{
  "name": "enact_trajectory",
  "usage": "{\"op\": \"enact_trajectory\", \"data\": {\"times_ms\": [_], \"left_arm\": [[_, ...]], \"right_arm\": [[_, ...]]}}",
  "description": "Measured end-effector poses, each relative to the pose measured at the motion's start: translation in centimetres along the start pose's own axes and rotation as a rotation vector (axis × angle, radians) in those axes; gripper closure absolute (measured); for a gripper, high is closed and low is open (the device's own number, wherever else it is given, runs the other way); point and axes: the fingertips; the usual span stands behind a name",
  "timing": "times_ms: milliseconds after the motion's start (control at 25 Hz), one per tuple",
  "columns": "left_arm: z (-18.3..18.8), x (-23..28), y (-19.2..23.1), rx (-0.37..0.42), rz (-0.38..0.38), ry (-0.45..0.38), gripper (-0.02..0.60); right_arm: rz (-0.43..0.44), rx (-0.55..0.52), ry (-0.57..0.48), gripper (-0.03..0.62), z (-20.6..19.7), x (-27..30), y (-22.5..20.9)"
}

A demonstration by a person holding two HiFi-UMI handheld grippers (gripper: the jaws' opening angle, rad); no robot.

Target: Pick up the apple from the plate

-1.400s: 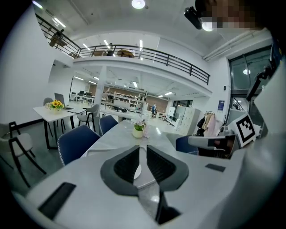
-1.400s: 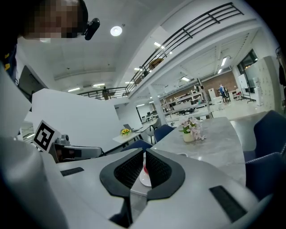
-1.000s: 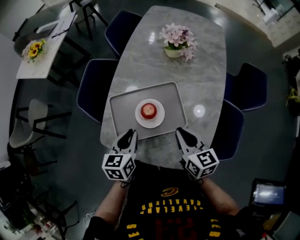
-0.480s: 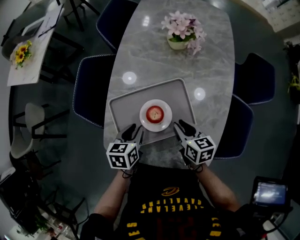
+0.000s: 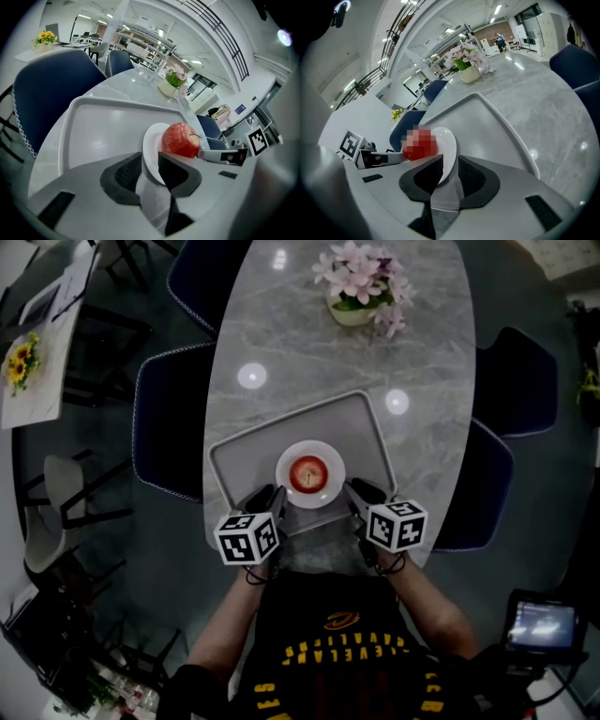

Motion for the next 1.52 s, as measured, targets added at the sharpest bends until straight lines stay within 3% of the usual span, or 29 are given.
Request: {"op": "enact_trajectory", "data": {"times_ms": [160, 360, 600, 720, 840, 960, 1520], "left_arm": [[-0.1, 1.3, -0.3, -0.071, -0.038, 0.047, 0.471], [-0.4, 2.1, -0.1, -0.159, -0.067, 0.089, 0.471], [-0.5, 2.1, 0.1, -0.154, -0.08, 0.109, 0.472], [-0.6, 2.1, 0.2, -0.155, -0.082, 0.121, 0.472], [-0.6, 2.1, 0.2, -0.158, -0.082, 0.129, 0.473], [-0.7, 2.3, 0.1, -0.189, -0.093, 0.143, 0.528], [-0.9, 2.3, -0.5, -0.211, -0.1, 0.167, 0.532]], "right_arm": [[0.001, 0.047, 0.005, 0.488, 0.1, 0.9, -0.8], [0.01, 0.197, -0.007, 0.488, -0.6, 1.7, -1.3], [0.003, 0.232, -0.011, 0.49, -0.3, 2.1, -1.0], [0.003, 0.243, -0.005, 0.554, -0.5, 2.2, -1.0], [0.009, 0.253, -0.007, 0.554, -0.5, 2.2, -1.0], [0.009, 0.254, -0.005, 0.554, -0.5, 2.2, -1.0], [0.016, 0.283, -0.015, 0.555, -0.5, 1.7, -1.4]]}}
Point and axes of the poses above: the fingertips, and each gripper's own axes: x forward along the fingers, y to its left, z out of its top, and after that the axes turned 13 degrees about z, right-handed
